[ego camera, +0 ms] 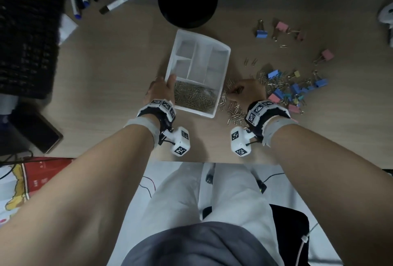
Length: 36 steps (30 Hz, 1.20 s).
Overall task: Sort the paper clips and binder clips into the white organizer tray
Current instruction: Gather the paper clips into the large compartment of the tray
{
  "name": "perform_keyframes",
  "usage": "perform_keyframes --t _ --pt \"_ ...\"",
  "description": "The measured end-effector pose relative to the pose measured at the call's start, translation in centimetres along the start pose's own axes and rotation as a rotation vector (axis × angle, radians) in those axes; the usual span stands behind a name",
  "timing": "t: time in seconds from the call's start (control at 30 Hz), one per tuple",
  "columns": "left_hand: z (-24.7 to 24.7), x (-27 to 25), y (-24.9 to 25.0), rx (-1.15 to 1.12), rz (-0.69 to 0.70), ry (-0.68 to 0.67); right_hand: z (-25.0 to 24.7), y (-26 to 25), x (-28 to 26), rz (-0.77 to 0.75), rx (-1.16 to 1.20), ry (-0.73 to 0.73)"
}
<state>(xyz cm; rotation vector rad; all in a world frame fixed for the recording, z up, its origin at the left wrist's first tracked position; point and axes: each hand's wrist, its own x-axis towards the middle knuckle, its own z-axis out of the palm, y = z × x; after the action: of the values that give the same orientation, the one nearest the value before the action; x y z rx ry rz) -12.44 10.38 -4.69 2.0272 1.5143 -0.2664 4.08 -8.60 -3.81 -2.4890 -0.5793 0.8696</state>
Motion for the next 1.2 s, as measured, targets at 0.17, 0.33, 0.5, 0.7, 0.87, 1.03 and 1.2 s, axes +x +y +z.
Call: perform_keyframes --t 0.17,0.33,0.5,0.7,0.87,1.03,1.2 --pt "-1.9 -0.6 0.1 0.005 0.026 -0.107 -0.3 -2.2 -0.9 0.003 0.103 -0.024" --pt "-2.6 -1.1 -0.9 -0.004 0.053 -0.154 0.0 -5.5 -1.7 -0.011 0.237 -0.143" --pt "-2.0 -1.1 -1.3 -0.099 0.034 -0.171 2.1 -8.2 -2.8 0.02 0.485 -0.368" --pt "-2.5 -1.0 -1.9 -0.219 0.024 -0.254 1.2 -4.8 -2.2 0.072 0.183 -0.025" --pt "-2.4 -1.4 -2.0 -0.334 -0.056 -0.276 -0.1 0.2 -2.5 0.336 -0.208 0.028" --pt "-1.1 -2.1 -1.5 -0.522 -0.136 -0.234 1.9 0.2 -3.6 0.385 -0.308 -0.083" --pt "-0.8 -2.6 -1.4 -0.708 -0.178 -0.202 3.0 0.6 -3.5 0.309 -0.346 0.0"
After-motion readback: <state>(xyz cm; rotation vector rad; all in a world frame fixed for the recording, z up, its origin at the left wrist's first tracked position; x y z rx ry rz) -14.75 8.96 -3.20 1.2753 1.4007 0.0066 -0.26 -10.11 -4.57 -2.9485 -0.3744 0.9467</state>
